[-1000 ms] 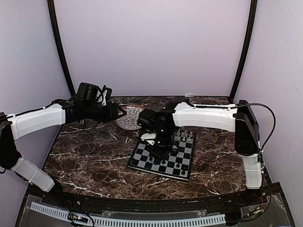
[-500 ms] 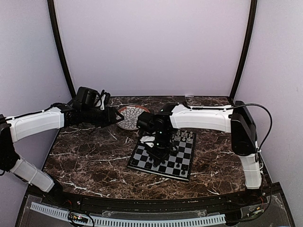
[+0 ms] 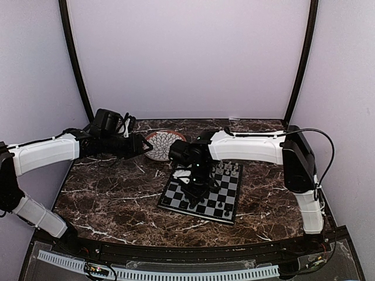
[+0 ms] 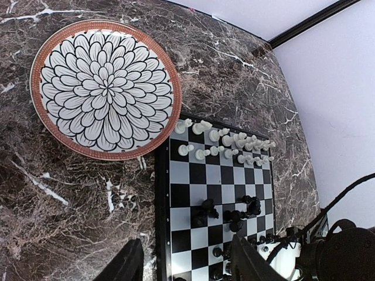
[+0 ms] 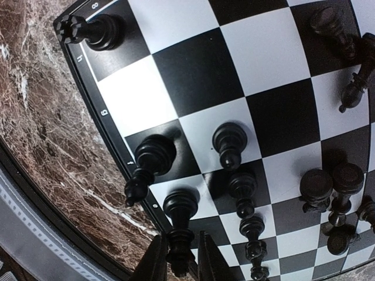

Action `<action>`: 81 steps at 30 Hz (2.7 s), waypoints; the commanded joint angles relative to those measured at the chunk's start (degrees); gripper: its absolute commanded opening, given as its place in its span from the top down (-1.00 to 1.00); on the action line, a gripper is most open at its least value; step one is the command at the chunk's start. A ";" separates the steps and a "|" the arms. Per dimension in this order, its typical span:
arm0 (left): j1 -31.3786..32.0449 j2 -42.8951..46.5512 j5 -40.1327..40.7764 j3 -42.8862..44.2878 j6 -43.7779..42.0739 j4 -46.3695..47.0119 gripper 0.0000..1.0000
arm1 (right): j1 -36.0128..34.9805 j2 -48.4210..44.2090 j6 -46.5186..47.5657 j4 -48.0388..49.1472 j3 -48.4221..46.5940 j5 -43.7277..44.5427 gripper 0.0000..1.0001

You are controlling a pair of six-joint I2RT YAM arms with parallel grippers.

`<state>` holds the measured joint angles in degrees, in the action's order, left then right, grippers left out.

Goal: Set up the chess pieces on the board
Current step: Place the king on e8, then pick up the pawn from the chessboard.

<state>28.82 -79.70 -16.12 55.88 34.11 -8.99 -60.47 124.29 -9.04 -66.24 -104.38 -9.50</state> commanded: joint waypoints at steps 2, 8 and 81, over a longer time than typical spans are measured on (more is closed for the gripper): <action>-0.51 -0.58 -1.61 0.07 -0.01 1.15 -0.06 | 0.60 0.69 0.07 0.06 -1.58 -0.78 0.57; -0.73 -1.83 -2.32 0.52 -0.07 1.76 -0.06 | 1.08 0.35 0.07 0.14 -1.49 -0.94 0.56; 9.60 -13.43 -8.36 20.14 -15.28 -9.26 0.09 | 14.49 -19.82 1.50 17.12 23.86 5.47 0.57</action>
<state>38.02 -92.51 -23.57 75.09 19.66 -15.51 -46.96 102.65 -8.36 -51.86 -79.88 -6.24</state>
